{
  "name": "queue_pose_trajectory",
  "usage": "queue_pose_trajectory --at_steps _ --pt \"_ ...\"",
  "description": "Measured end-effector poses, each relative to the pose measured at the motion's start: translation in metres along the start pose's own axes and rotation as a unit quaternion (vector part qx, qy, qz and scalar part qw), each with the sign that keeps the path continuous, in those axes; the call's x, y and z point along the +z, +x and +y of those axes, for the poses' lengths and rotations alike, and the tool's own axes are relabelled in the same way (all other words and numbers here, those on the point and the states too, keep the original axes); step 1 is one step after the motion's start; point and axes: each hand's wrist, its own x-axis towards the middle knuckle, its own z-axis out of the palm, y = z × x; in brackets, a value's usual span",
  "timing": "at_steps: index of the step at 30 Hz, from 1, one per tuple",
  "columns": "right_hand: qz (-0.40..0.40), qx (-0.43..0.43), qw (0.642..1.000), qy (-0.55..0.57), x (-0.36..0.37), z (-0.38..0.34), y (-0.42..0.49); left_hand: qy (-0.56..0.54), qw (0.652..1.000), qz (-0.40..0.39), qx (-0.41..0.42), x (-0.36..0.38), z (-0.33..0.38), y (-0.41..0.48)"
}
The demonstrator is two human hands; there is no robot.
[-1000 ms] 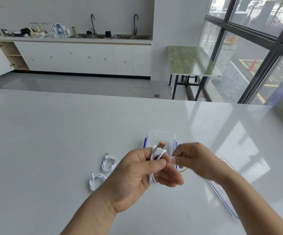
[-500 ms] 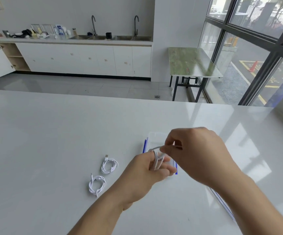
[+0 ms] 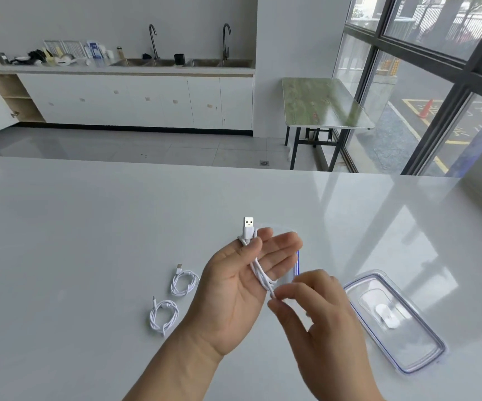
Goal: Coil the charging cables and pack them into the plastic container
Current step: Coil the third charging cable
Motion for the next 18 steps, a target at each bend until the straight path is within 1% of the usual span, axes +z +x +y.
queue_pose_trajectory --at_steps 2,3,4,6,7,8,9,10,11,15,18 --pt "-0.002 0.045 0.999 0.017 0.000 0.001 -0.002 0.006 1.000 0.003 0.013 0.002 -0.002 0.000" --pt "-0.019 0.091 0.993 0.077 0.000 0.000 -0.002 0.008 1.000 0.006 0.017 0.002 -0.003 -0.001" --pt "-0.043 0.150 0.971 0.183 0.001 -0.002 -0.002 0.007 1.000 0.005 0.020 0.002 -0.003 -0.002" --pt "-0.075 0.252 0.877 0.402 -0.002 -0.005 0.002 0.006 1.000 -0.006 0.025 0.001 -0.003 -0.004" --pt "-0.073 0.277 0.839 0.463 -0.003 -0.006 0.005 0.010 1.000 -0.011 0.027 0.000 -0.002 -0.005" --pt "-0.067 0.293 0.811 0.502 -0.004 -0.007 0.007 0.015 0.999 -0.016 0.029 -0.001 -0.002 -0.006" --pt "-0.060 0.303 0.794 0.523 -0.003 -0.007 0.009 0.021 0.999 -0.021 0.030 -0.003 -0.002 -0.007" --pt "-0.055 0.309 0.788 0.529 -0.003 -0.006 0.010 0.027 0.999 -0.028 0.031 -0.004 -0.003 -0.008" --pt "-0.052 0.308 0.790 0.528 -0.001 -0.006 0.012 0.029 0.998 -0.038 0.032 -0.006 -0.004 -0.008" --pt "-0.052 0.305 0.790 0.529 -0.001 -0.004 0.017 -0.004 0.996 -0.086 0.034 -0.011 -0.005 -0.008" --pt "-0.087 0.275 0.807 0.515 -0.007 -0.003 0.020 -0.006 0.993 -0.112 0.020 -0.016 -0.004 -0.008"
